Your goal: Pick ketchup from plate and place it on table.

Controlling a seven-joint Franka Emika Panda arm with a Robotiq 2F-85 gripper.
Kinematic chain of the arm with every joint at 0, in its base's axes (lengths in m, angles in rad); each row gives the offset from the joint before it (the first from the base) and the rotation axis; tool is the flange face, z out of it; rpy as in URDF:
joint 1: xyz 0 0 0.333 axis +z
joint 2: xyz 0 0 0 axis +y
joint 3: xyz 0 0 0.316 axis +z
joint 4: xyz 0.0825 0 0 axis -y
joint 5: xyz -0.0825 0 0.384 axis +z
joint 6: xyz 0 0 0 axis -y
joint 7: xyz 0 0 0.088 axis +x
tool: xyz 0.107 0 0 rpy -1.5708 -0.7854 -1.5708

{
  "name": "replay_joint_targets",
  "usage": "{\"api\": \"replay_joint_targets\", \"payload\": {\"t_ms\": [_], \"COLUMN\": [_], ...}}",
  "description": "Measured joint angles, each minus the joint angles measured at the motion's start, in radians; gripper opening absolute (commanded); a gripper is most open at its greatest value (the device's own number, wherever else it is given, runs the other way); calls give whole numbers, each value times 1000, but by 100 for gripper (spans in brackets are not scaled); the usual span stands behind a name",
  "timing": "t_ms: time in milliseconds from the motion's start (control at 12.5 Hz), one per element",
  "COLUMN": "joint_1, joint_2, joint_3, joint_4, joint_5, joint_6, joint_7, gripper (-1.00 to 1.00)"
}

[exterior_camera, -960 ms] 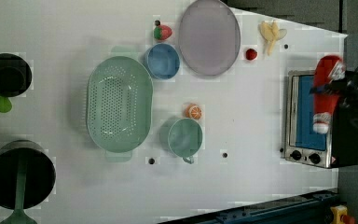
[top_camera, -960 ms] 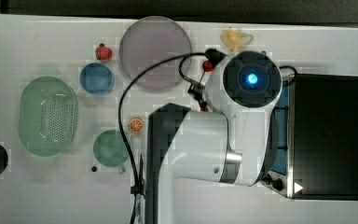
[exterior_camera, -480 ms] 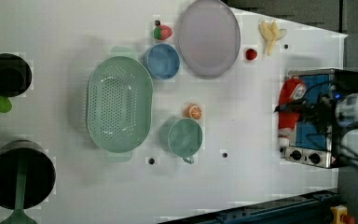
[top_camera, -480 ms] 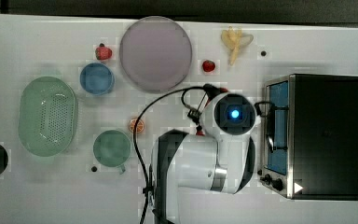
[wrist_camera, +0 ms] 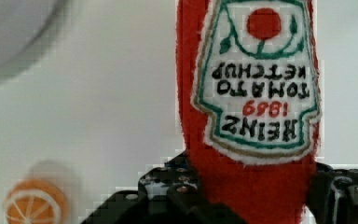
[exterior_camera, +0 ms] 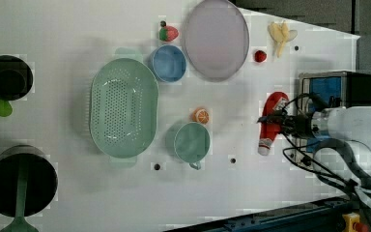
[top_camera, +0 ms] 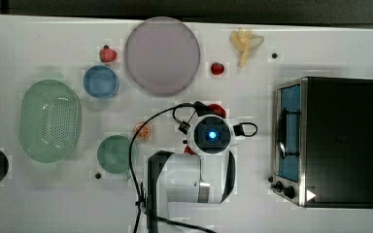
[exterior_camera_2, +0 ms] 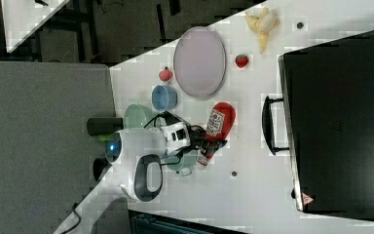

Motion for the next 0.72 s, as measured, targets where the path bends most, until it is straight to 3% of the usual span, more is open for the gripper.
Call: {"api": "replay_joint_targets", "payload": {"t_ms": [240, 320, 720], "joint_1": [5, 8, 11], "joint_2": [67, 76, 21], "joint_3": [21, 15, 11], "joint_4": [-2, -8, -8], "joint_5": [-3, -3, -5], "joint_6": [55, 69, 60], "joint_7": [8, 8, 18], "gripper": [91, 100, 100]}}
